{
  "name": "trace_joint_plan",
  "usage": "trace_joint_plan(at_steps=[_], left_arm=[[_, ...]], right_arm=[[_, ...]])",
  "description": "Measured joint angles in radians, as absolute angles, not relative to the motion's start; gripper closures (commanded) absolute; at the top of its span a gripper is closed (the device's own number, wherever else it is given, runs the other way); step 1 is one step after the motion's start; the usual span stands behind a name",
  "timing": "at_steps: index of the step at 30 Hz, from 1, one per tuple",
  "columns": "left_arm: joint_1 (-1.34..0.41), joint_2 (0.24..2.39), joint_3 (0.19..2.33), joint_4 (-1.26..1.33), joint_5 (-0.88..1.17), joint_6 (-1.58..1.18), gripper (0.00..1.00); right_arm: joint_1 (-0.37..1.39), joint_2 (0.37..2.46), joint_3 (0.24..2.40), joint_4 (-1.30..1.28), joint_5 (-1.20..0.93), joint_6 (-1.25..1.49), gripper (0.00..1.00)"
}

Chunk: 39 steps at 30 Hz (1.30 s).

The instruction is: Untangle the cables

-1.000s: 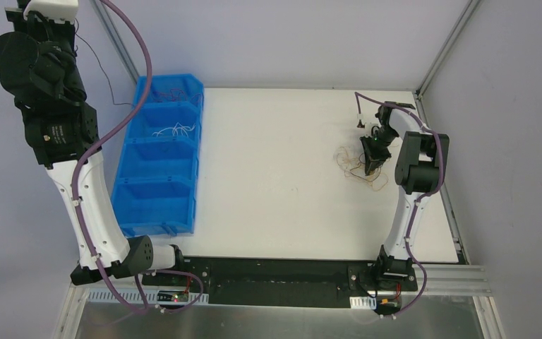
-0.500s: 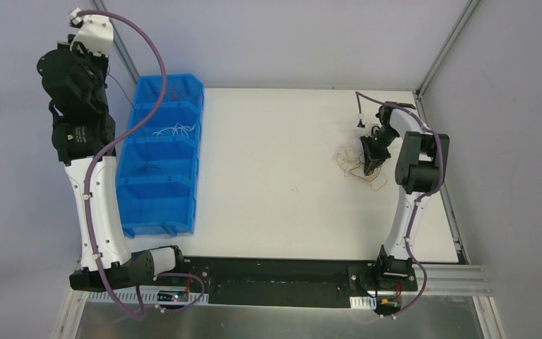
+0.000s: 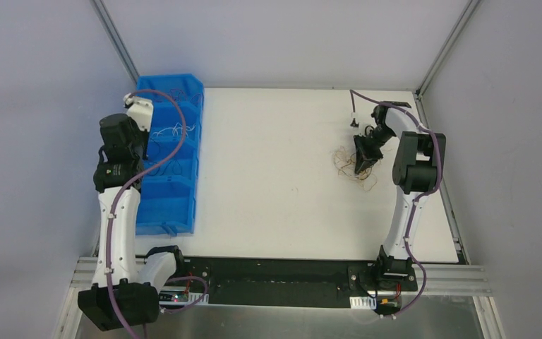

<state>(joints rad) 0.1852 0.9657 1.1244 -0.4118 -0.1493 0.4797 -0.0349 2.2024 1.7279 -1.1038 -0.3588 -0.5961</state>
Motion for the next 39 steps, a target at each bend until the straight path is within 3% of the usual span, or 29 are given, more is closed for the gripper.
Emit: trace_joint_plan(at_steps=[2, 7, 9, 15, 16, 17, 18, 20, 25, 32, 39], left_arm=[[0.185, 0.975, 1.048, -0.428, -0.121, 0.437, 0.79], [0.185, 1.027, 0.970, -0.492, -0.036, 0.349, 0.17], [0.185, 1.036, 0.991, -0.520, 0.001, 0.316, 0.02], [0.179, 1.143, 1.266, -0.627, 0.319, 0.231, 0.01], [0.165, 1.166, 1.309, -0.635, 0.370, 0.218, 0.01], [0.144, 1.182, 1.333, -0.639, 0.406, 0.215, 0.01], [0.105, 1.199, 1.351, -0.641, 0.433, 0.216, 0.01], [-0.009, 1.228, 1.355, -0.653, 0.471, 0.233, 0.01], [-0.260, 1.357, 1.354, -0.705, 0.530, 0.286, 0.01], [-0.328, 1.736, 1.534, -0.703, 0.607, 0.244, 0.07], [-0.480, 2.033, 1.630, -0.601, 0.629, 0.154, 0.18]], right_arm=[[-0.027, 2.202, 1.733, -1.121, -0.383, -0.597, 1.00], [-0.008, 2.202, 1.767, -1.172, -0.474, -0.603, 1.00], [0.002, 2.202, 1.775, -1.182, -0.516, -0.601, 1.00], [0.091, 2.202, 1.840, -1.243, -0.712, -0.582, 0.98], [0.108, 2.202, 1.859, -1.257, -0.746, -0.582, 0.86], [0.129, 2.202, 1.884, -1.273, -0.786, -0.581, 0.68], [0.147, 2.202, 1.904, -1.283, -0.820, -0.581, 0.60], [0.177, 2.200, 1.920, -1.291, -0.857, -0.571, 0.53], [0.152, 2.200, 1.916, -1.318, -0.840, -0.567, 0.52], [0.040, 2.198, 1.842, -1.272, -0.732, -0.521, 0.52], [0.114, 2.198, 1.839, -1.207, -0.699, -0.451, 0.48]])
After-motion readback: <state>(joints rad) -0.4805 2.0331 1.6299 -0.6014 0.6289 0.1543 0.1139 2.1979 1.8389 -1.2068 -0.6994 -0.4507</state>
